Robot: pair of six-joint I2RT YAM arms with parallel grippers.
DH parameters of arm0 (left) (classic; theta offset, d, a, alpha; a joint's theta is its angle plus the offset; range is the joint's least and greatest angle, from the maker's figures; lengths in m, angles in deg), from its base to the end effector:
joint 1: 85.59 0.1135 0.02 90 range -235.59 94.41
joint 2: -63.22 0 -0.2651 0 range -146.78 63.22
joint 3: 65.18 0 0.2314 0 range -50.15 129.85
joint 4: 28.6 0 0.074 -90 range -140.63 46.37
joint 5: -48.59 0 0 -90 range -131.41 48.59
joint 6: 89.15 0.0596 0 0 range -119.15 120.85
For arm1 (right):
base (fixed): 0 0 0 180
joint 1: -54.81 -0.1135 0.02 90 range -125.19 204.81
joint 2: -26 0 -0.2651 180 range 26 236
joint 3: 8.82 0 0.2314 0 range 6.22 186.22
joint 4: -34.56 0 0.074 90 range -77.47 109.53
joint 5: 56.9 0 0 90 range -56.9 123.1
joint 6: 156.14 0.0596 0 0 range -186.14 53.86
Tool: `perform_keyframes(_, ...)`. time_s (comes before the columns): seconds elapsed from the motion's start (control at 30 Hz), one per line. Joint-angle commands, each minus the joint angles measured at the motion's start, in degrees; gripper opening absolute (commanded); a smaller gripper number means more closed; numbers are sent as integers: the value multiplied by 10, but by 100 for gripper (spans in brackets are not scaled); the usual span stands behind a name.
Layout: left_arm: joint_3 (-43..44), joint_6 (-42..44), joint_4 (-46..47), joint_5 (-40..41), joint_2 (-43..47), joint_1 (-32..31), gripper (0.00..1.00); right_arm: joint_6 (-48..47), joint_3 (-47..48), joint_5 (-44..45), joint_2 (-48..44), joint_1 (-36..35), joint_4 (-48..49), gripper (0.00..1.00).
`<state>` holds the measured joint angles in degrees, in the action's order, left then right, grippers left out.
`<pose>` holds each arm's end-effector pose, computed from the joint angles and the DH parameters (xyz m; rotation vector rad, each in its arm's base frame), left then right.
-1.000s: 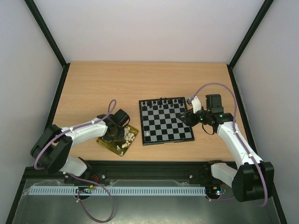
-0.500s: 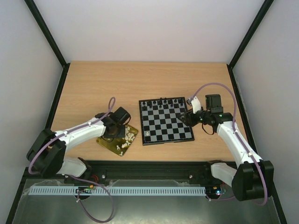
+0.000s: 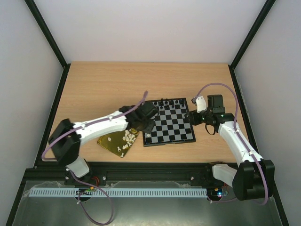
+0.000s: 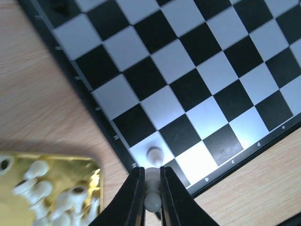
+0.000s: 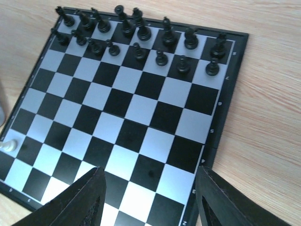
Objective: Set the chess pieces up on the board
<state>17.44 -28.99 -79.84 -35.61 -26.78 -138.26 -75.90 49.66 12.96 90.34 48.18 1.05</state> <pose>0.1982 -0.2499 0.2351 0.4853 2.5934 -0.3882 0.2319 0.0476 0.2464 -0.5023 2.1762 0.3663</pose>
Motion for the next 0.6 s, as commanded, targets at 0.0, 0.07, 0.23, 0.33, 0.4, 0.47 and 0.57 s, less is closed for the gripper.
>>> perform_keyframes(0.0, 42, 52, -36, 1, -86, -22, 6, 12, 3, 29, -2, 8, 4, 55)
perform_keyframes(0.07, 54, 63, -36, -4, -111, -32, 6, 11, 3, 30, -3, 9, 4, 55)
perform_keyframes(0.23, 84, 73, -32, -8, -151, -48, 6, 8, 3, 29, -6, 9, 5, 55)
perform_keyframes(0.33, 94, 74, -28, -10, -164, -48, 6, 7, 2, 27, -7, 9, 3, 55)
perform_keyframes(0.4, 99, 77, -27, -13, -173, -48, 6, 5, 3, 26, -7, 9, 2, 55)
perform_keyframes(0.47, 104, 78, -29, -16, -181, -48, 6, 4, 2, 26, -7, 9, 2, 55)
perform_keyframes(0.57, 104, 78, -33, -18, -188, -48, 6, 3, 2, 24, -7, 10, 1, 55)
